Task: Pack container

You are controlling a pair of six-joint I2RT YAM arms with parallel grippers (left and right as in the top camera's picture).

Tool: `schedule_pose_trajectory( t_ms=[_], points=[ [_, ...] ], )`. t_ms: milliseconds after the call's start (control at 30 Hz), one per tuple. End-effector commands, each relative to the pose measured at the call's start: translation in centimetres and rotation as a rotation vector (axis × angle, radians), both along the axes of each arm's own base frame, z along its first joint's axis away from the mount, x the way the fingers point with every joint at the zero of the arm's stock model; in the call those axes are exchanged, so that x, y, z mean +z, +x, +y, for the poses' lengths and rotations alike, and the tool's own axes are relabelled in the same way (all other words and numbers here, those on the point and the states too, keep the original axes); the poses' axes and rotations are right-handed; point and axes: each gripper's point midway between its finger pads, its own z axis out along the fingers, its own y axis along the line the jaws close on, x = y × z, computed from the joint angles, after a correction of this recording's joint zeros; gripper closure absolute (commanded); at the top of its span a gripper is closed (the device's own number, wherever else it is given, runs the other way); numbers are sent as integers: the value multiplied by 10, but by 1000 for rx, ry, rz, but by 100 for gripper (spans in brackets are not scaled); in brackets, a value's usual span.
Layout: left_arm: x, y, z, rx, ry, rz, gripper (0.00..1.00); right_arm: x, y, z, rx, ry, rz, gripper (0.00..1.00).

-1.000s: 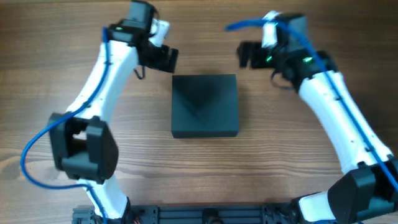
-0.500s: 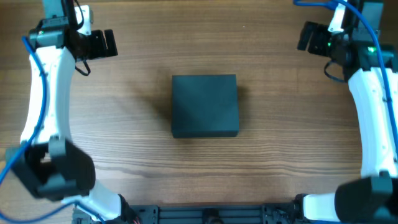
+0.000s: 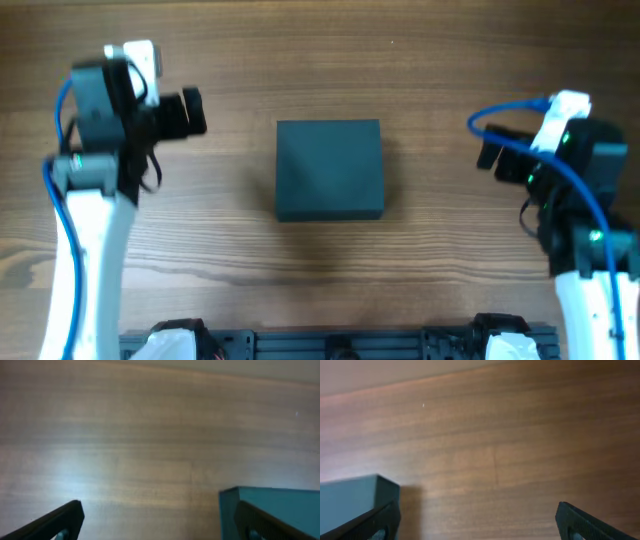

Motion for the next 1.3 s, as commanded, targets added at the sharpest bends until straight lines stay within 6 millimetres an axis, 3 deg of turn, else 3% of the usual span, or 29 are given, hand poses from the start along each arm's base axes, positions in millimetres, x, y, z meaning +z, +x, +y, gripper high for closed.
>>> schedule_pose_trajectory(
  t_ms=[0,100,167,367,467,800,1133,1267],
  points=[
    [-19,-21,1,21,2,-71,0,-39,-10,4,41,-21,35,0],
    [-38,-30,1,24,-2,-62,0,-65,-8,5,53,-30,38,0],
    [-44,-33,0,24,-4,-45,0,-65,-5,4,53,-32,17,0],
    [-44,-32,2,28,0,-47,0,-40,13,4,70,-60,-105,0],
    [-44,-32,1,28,0,-44,0,-42,13,4,70,-59,-101,0],
    [-47,-35,1,24,-3,-27,0,-58,17,4,72,-53,-46,0],
    [-47,-35,1,24,-3,-28,0,-95,21,5,80,-40,74,0],
    [-47,-35,1,24,-3,-27,0,-90,20,-1,53,-72,63,0]
  ],
)
